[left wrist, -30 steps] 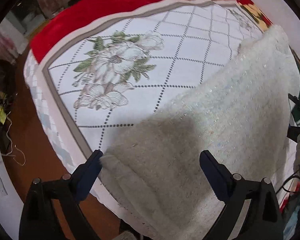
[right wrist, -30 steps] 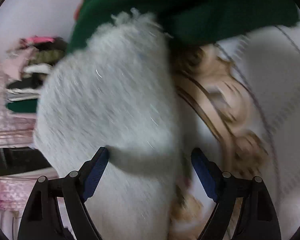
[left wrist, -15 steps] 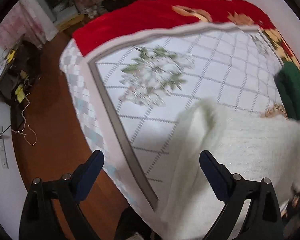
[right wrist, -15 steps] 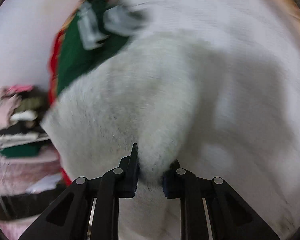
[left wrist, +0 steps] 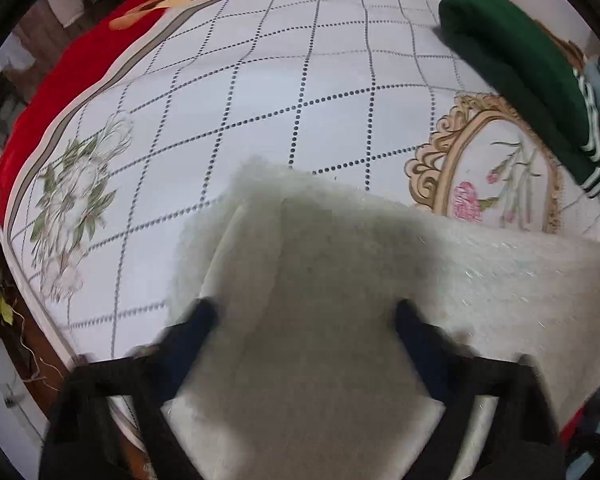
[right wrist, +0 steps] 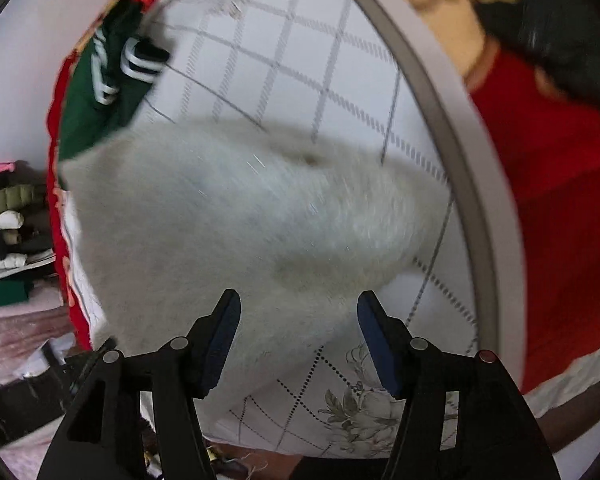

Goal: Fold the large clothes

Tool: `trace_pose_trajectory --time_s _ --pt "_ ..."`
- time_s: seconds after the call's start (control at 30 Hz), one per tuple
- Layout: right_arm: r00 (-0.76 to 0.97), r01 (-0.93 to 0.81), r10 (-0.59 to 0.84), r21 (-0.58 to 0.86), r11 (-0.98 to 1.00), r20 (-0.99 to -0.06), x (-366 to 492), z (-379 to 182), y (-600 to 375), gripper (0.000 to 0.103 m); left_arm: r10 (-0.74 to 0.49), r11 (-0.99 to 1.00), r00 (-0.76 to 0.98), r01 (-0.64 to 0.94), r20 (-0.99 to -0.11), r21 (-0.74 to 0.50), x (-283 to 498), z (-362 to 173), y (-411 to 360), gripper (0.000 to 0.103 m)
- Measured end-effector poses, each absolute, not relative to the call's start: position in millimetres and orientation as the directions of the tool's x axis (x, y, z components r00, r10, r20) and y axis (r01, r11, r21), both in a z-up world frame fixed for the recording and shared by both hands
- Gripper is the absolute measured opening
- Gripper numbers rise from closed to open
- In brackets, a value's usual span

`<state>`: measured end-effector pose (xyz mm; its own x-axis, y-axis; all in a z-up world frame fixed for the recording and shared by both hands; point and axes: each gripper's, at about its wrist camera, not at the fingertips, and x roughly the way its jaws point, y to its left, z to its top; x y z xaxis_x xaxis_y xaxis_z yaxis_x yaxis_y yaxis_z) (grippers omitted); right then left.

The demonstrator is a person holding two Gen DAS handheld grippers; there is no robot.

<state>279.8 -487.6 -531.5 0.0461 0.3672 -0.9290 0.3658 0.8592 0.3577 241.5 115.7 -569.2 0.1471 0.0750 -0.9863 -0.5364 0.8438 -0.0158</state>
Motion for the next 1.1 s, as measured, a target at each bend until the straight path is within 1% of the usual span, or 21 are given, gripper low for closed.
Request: trace_pose_trajectory --time_s 0.03,0.07,0.17,0.3,0.37,0.4,0.47,0.5,0.53,0.63,0.7,0.8,0.83,0.87,0.9,0.93,0.97,1.0,1.03,1.07,1.1 --pt "0.067 0.341 0.351 0.351 0.872 -0.934 282 -517 -487 0.063 0.088 0.846 0.155 -0.534 -0.984 -0.009 243 -570 117 0.018" --pt "0.089 0.308 0.336 0.347 0.886 -0.938 286 -502 -484 0.063 0.093 0.847 0.164 -0.532 -0.982 -0.009 244 -569 118 0.007" --pt "0.149 0.196 0.326 0.352 0.915 -0.933 322 -476 -455 0.063 0.106 0.850 0.193 -0.527 -0.975 -0.013 240 -563 120 0.005" --pt "0.134 0.021 0.403 0.409 0.912 -0.905 364 -479 -378 0.062 0.125 0.841 0.187 -0.541 -0.974 0.005 230 -563 129 0.005" --pt "0.079 -0.071 0.410 0.405 0.911 -0.909 386 -499 -336 0.048 0.113 0.836 0.180 -0.548 -0.977 -0.004 227 -567 132 0.005" --pt "0.042 -0.085 0.396 0.392 0.916 -0.917 399 -518 -317 0.034 0.109 0.836 0.178 -0.549 -0.978 -0.007 226 -569 133 0.005" --pt "-0.030 -0.023 0.315 0.315 0.949 -0.949 432 -570 -301 0.025 0.106 0.841 0.175 -0.540 -0.979 -0.005 229 -570 132 0.005" --pt "-0.048 -0.005 0.281 0.281 0.960 -0.959 443 -588 -299 0.012 0.104 0.842 0.176 -0.539 -0.979 -0.007 230 -570 133 0.005" --pt "-0.055 -0.019 0.233 0.235 0.972 -0.971 454 -601 -296 0.003 0.098 0.841 0.178 -0.541 -0.979 -0.014 230 -570 133 0.006" --pt "-0.117 -0.025 0.211 0.215 0.976 -0.971 472 -604 -291 0.003 0.081 0.824 0.171 -0.566 -0.982 -0.031 231 -566 135 0.010" --pt "-0.132 -0.063 0.217 0.227 0.972 -0.967 474 -584 -292 0.006 0.086 0.818 0.184 -0.574 -0.979 -0.036 224 -553 136 0.012" --pt "-0.059 -0.156 0.250 0.256 0.954 -0.967 458 -531 -300 0.013 0.073 0.820 0.237 -0.567 -0.969 -0.077 217 -522 129 0.012" --pt "-0.027 -0.202 0.258 0.258 0.945 -0.966 447 -511 -301 0.027 0.070 0.825 0.265 -0.558 -0.962 -0.093 215 -512 125 0.016" --pt "-0.010 -0.238 0.266 0.261 0.936 -0.964 435 -494 -299 0.037 0.076 0.827 0.281 -0.553 -0.957 -0.097 214 -505 119 0.029" --pt "-0.012 -0.250 0.274 0.268 0.930 -0.962 427 -486 -299 0.055 0.085 0.829 0.300 -0.551 -0.950 -0.100 213 -496 113 0.043" --pt "-0.046 -0.260 0.319 0.320 0.911 -0.947 415 -481 -294 0.058 0.080 0.830 0.314 -0.547 -0.946 -0.111 214 -491 108 0.084" --pt "-0.107 -0.263 0.371 0.386 0.884 -0.923 404 -484 -285 0.058 0.078 0.831 0.326 -0.544 -0.942 -0.119 214 -489 104 0.101" --pt "-0.147 -0.263 0.392 0.418 0.870 -0.908 394 -486 -280 0.057 0.086 0.829 0.332 -0.546 -0.939 -0.117 213 -487 101 0.101" --pt "-0.210 -0.268 0.407 0.453 0.850 -0.889 383 -498 -263 0.048 0.093 0.828 0.331 -0.550 -0.939 -0.112 209 -488 101 0.101" --pt "-0.237 -0.283 0.389 0.446 0.849 -0.891 377 -511 -248 0.037 0.093 0.825 0.324 -0.554 -0.942 -0.109 209 -490 99 0.101" --pt "-0.255 -0.297 0.365 0.431 0.852 -0.895 373 -522 -240 0.020 0.087 0.820 0.308 -0.562 -0.947 -0.108 209 -495 97 0.101"
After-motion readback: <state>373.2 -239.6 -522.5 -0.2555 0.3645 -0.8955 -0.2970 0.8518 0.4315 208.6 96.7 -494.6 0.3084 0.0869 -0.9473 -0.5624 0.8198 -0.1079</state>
